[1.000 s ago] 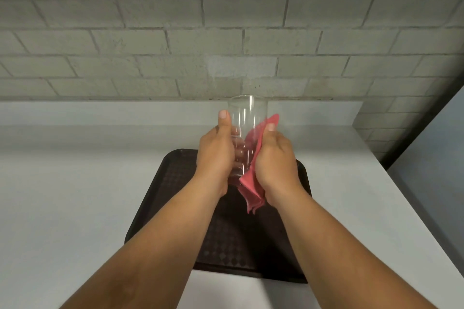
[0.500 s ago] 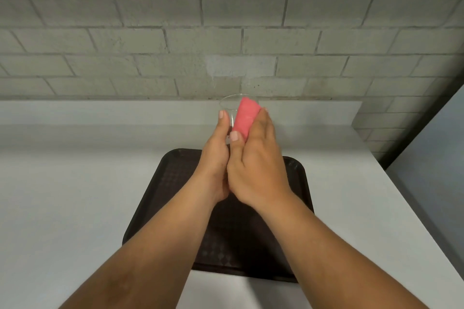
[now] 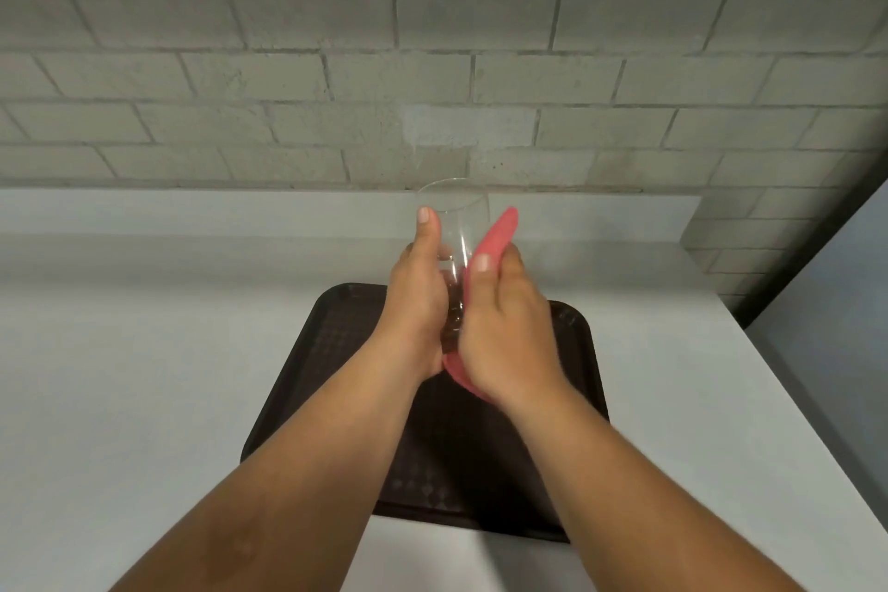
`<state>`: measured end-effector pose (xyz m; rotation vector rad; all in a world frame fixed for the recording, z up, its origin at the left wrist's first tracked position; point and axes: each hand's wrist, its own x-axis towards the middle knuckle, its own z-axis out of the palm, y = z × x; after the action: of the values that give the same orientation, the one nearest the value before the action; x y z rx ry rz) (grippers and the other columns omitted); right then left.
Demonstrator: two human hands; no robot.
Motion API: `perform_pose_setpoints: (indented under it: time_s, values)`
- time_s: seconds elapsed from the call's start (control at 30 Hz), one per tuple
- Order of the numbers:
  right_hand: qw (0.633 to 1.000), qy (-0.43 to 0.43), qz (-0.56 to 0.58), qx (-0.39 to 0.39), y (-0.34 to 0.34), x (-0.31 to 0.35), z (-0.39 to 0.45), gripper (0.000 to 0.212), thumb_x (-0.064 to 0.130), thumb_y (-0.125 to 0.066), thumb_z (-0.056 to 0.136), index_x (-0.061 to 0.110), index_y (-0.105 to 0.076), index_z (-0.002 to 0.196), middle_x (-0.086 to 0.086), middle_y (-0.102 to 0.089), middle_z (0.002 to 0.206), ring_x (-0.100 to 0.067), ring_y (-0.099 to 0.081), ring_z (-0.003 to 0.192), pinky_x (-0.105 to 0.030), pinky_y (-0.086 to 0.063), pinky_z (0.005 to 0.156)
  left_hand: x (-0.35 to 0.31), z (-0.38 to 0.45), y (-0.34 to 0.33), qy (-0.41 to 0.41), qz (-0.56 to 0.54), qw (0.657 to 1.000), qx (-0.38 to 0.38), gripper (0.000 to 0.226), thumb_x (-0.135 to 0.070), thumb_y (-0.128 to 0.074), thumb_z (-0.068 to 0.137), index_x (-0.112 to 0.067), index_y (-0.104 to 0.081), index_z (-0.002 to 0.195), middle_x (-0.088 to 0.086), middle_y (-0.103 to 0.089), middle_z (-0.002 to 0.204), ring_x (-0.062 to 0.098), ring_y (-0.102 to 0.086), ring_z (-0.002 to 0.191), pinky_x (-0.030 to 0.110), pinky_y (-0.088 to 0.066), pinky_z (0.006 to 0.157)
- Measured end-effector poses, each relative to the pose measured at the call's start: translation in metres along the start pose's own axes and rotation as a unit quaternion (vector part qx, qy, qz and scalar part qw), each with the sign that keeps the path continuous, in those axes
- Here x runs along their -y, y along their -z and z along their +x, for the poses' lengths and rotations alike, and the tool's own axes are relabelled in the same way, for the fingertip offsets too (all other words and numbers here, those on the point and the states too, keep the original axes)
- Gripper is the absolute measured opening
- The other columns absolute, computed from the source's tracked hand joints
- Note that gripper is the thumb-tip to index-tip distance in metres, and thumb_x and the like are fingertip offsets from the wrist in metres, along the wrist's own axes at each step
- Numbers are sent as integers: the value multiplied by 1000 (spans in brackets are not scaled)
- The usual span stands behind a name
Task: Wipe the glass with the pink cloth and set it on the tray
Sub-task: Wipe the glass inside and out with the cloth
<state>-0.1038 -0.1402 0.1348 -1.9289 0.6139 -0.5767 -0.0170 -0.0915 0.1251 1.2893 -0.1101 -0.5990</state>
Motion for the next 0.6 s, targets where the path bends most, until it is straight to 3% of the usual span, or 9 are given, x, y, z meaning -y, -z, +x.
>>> perform_pose_setpoints:
  time_s: [0.07,0.13,0.17,0.23,0.3,0.37,0.47,0.6]
  values:
    - [997,26,-71,-7,-8,2,-4,66,46,-28,107,15,-15,164,-10,-36,165,-26,-40,148,-45,-40,117,0,0,-1,-5,21,1000,8,78,-72,-43,102,-3,-64,130,7,-75,92,10,-77,70,26,-61,62]
    - [992,45,-115,-29,-8,10,2,72,44,-31,107,8,-4,163,-13,-23,170,-30,-31,153,-48,-33,120,1,-7,-2,2,10,999,38,81,-72,-42,102,-4,-61,143,17,-77,123,20,-79,109,39,-61,98]
    - [990,53,-121,-41,-6,13,8,73,44,-32,107,7,-5,163,-15,-25,169,-32,-33,151,-47,-34,119,2,-10,-2,3,-5,998,56,79,-72,-42,102,-9,-62,145,18,-74,136,26,-74,123,45,-55,109]
    - [993,43,-97,-54,3,21,22,65,44,-32,107,7,-23,160,-14,-45,156,-32,-48,139,-38,-41,107,6,-11,-1,-2,-20,998,61,66,-71,-41,103,-22,-74,134,15,-78,133,25,-76,121,43,-61,98]
    - [999,5,-26,-43,12,24,34,54,48,-28,107,13,-50,143,-6,-63,129,-26,-60,119,-32,-42,92,9,-9,1,-4,-49,996,80,62,-69,-38,105,-33,-87,91,7,-87,101,19,-84,92,34,-66,70]
    - [998,-42,52,-15,19,21,37,62,55,-22,106,15,-66,121,-6,-71,118,-23,-66,107,-39,-50,93,9,-9,4,-17,-52,996,77,72,-70,-37,105,-34,-84,64,-2,-84,74,13,-82,66,28,-62,53]
    - [993,-73,94,6,16,10,23,63,56,-22,106,17,-70,115,-7,-74,112,-25,-70,106,-47,-54,98,2,-11,5,-29,-39,997,58,73,-76,-40,100,-28,-85,69,0,-81,70,15,-78,59,28,-61,51]
    - [1000,5,3,-10,1,1,-5,52,48,-27,107,21,-48,147,-3,-61,138,-20,-59,127,-37,-49,104,-3,-6,3,-19,2,1000,13,66,-76,-44,100,-14,-66,98,-1,-75,62,9,-71,49,23,-56,48]
